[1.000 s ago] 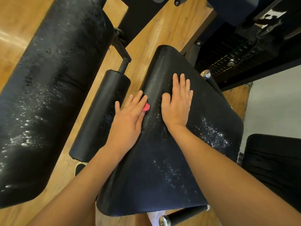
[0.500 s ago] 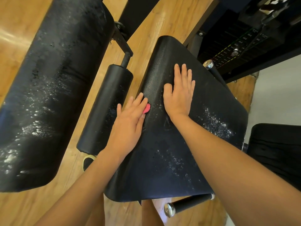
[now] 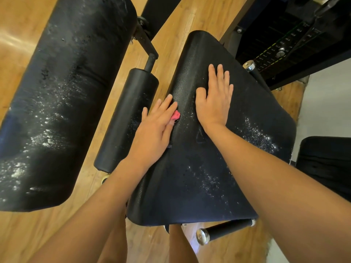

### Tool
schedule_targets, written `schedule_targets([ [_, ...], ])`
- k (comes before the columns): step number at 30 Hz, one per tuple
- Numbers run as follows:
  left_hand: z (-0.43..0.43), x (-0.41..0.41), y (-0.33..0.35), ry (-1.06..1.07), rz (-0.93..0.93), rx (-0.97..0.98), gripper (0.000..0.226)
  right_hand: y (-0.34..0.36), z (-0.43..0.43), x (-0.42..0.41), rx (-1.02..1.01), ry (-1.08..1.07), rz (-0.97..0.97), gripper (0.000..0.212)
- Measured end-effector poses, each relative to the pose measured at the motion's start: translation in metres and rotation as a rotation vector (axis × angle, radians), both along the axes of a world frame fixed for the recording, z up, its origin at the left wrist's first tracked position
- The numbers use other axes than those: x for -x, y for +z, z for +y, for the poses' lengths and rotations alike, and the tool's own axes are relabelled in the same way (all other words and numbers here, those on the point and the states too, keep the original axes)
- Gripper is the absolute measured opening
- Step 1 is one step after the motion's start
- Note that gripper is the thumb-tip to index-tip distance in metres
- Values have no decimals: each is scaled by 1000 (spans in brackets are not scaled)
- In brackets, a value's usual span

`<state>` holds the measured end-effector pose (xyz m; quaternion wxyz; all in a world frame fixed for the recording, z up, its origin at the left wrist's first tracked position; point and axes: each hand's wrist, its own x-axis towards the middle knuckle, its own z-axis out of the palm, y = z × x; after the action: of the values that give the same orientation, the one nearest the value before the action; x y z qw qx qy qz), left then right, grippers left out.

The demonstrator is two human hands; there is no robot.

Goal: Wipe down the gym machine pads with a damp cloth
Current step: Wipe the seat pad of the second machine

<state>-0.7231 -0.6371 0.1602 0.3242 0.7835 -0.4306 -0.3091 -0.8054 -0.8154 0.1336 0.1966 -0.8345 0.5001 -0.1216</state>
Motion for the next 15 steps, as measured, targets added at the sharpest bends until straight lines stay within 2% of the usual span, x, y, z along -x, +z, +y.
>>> schedule_targets([
  [9,65,25,9,-23,97,-28,49,4,0,0,-18,-2,10,68],
  [15,104,57,10,55,5,-138,46,4,1,0,-24,0,6,68],
])
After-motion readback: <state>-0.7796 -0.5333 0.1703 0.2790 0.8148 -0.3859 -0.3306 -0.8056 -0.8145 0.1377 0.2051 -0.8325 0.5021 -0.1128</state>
